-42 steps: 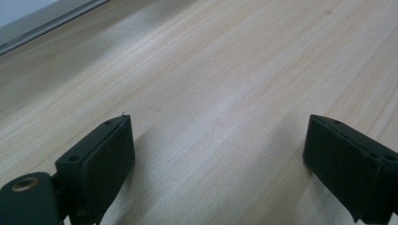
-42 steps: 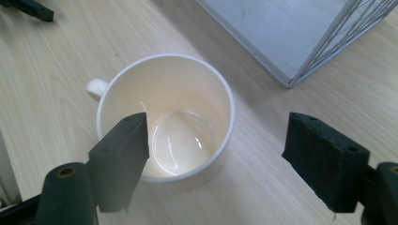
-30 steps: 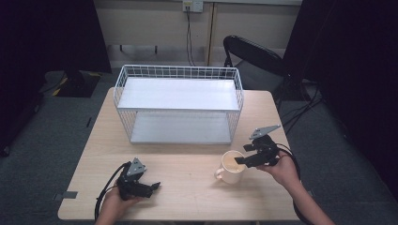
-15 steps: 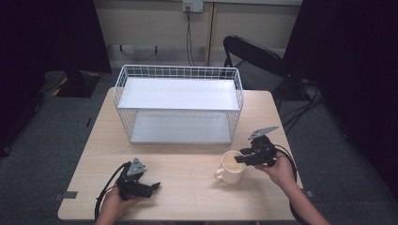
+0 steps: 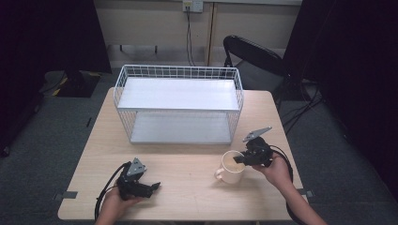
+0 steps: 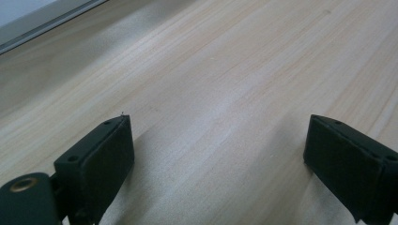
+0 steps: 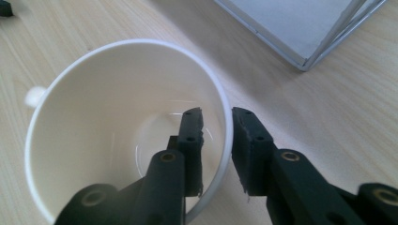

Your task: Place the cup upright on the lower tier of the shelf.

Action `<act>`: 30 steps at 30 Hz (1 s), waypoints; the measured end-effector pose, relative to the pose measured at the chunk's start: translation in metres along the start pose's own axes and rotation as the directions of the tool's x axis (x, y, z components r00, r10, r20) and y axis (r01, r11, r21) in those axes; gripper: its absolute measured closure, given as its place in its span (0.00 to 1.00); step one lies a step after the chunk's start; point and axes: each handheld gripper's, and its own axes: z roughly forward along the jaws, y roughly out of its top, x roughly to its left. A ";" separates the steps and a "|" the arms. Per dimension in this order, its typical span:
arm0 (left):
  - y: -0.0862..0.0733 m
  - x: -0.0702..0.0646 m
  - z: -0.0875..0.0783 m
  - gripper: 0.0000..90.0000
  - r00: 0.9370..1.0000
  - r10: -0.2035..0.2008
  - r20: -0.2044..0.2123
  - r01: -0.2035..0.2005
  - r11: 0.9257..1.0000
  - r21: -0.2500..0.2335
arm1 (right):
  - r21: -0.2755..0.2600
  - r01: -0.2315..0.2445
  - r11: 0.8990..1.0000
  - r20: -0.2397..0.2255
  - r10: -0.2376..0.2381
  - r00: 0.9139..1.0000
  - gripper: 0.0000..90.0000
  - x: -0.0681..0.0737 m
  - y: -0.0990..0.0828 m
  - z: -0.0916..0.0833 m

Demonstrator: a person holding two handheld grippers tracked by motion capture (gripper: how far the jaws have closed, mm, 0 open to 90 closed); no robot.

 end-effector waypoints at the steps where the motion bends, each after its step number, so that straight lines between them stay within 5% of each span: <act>1: 0.000 0.000 0.000 0.09 1.000 0.000 0.000 0.000 1.000 0.000 | 0.004 0.006 1.000 0.007 -0.006 1.000 0.86 0.000 0.001 0.000; 8: 0.000 0.000 0.000 0.09 1.000 0.000 0.000 0.000 1.000 0.000 | 0.059 0.061 0.996 0.053 -0.064 0.997 0.92 0.005 0.004 0.002; 30: 0.000 0.000 0.001 0.08 1.000 0.006 0.006 -0.006 1.000 0.003 | -0.060 -0.020 0.998 0.071 0.024 0.997 0.92 0.007 0.011 0.002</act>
